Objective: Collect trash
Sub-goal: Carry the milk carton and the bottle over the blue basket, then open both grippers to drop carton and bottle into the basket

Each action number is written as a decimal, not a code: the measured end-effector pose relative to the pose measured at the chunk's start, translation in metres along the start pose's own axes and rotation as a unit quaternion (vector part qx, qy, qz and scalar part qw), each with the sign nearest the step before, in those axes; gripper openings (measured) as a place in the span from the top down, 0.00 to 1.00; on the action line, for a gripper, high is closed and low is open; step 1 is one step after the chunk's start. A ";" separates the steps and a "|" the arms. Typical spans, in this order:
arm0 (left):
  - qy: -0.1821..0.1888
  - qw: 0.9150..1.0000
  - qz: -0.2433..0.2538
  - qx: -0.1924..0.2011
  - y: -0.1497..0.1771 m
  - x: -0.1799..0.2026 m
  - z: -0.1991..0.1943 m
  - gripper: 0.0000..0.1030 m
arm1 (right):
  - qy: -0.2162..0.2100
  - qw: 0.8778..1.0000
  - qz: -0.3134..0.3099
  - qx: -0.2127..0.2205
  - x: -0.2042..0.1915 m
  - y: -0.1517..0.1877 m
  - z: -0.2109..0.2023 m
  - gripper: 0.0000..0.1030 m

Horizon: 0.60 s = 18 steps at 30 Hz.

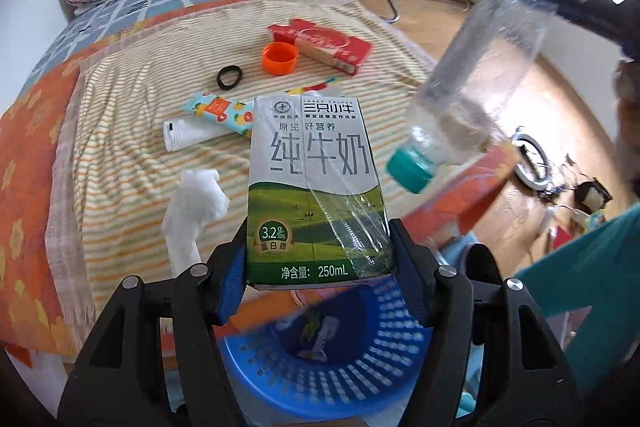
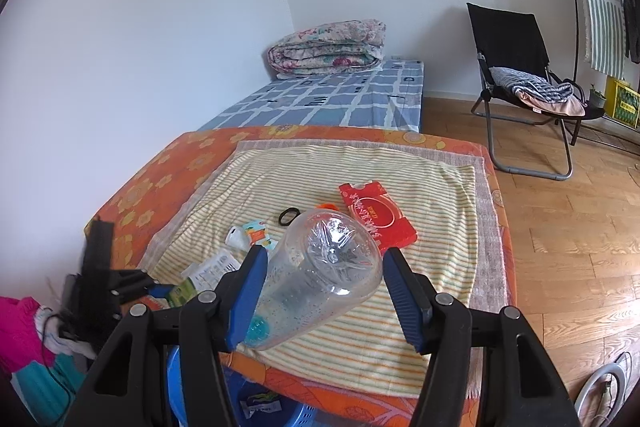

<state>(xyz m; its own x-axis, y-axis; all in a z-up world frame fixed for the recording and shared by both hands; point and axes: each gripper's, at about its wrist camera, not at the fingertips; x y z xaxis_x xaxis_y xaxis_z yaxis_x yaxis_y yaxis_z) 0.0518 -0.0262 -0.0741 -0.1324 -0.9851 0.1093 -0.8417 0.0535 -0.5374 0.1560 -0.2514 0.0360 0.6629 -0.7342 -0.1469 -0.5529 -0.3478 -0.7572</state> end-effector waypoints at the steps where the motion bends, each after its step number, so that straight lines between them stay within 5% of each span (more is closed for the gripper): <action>1: 0.002 1.000 0.002 -0.004 0.006 0.002 -0.006 0.36 | 0.000 1.000 -0.009 0.001 -0.005 0.003 -0.003 0.40; 18: 0.040 0.993 -0.037 -0.102 0.101 0.014 0.000 0.36 | -0.017 0.989 -0.138 -0.041 -0.084 0.075 0.001 0.40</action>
<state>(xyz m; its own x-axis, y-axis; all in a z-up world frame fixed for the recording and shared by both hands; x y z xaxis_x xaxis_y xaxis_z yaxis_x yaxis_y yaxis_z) -0.0348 -0.0342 -0.1273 -0.1012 -0.9718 0.2129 -0.9382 0.0220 -0.3455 0.0595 -0.2149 -0.0087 0.8100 -0.5853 0.0354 -0.3867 -0.5786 -0.7181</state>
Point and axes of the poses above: each gripper's, at about its wrist camera, not at the fingertips, and z roughly the way its jaws point, x to its right, y to its underside, and after that the axes turned 1 degree about -x, right-handed
